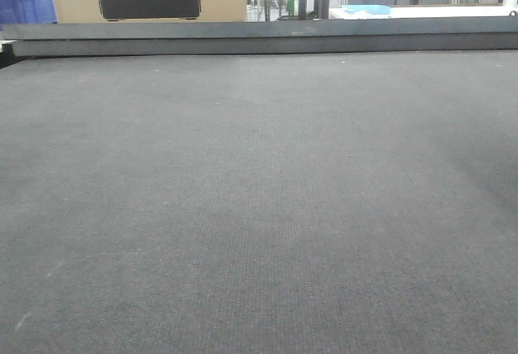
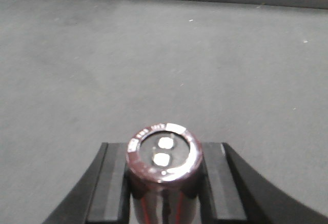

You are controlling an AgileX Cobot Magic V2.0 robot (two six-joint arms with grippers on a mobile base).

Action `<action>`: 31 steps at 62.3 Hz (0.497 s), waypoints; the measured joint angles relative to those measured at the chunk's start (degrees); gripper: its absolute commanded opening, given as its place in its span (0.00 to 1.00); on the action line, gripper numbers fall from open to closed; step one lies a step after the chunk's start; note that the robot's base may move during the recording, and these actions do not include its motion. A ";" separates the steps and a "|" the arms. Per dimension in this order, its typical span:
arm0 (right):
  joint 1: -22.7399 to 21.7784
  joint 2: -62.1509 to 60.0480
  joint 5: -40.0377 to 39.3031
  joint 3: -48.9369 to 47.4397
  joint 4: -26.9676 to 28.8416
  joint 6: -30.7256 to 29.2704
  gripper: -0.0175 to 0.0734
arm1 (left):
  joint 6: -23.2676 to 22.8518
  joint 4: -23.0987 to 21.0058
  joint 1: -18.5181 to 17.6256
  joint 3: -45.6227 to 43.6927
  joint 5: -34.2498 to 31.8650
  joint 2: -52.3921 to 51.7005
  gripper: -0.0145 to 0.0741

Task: Place cylindrical capacitor in blue bin on shelf
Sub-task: 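Hold both objects raised in the grippers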

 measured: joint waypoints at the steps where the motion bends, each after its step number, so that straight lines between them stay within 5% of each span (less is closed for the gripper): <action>1: 0.00 -0.37 0.40 0.00 0.00 0.00 0.02 | 0.00 0.00 0.00 0.44 0.20 -0.53 0.04; 31: 0.25 -6.53 3.57 0.00 0.00 0.00 0.02 | -0.50 0.00 0.00 4.20 2.28 -7.60 0.04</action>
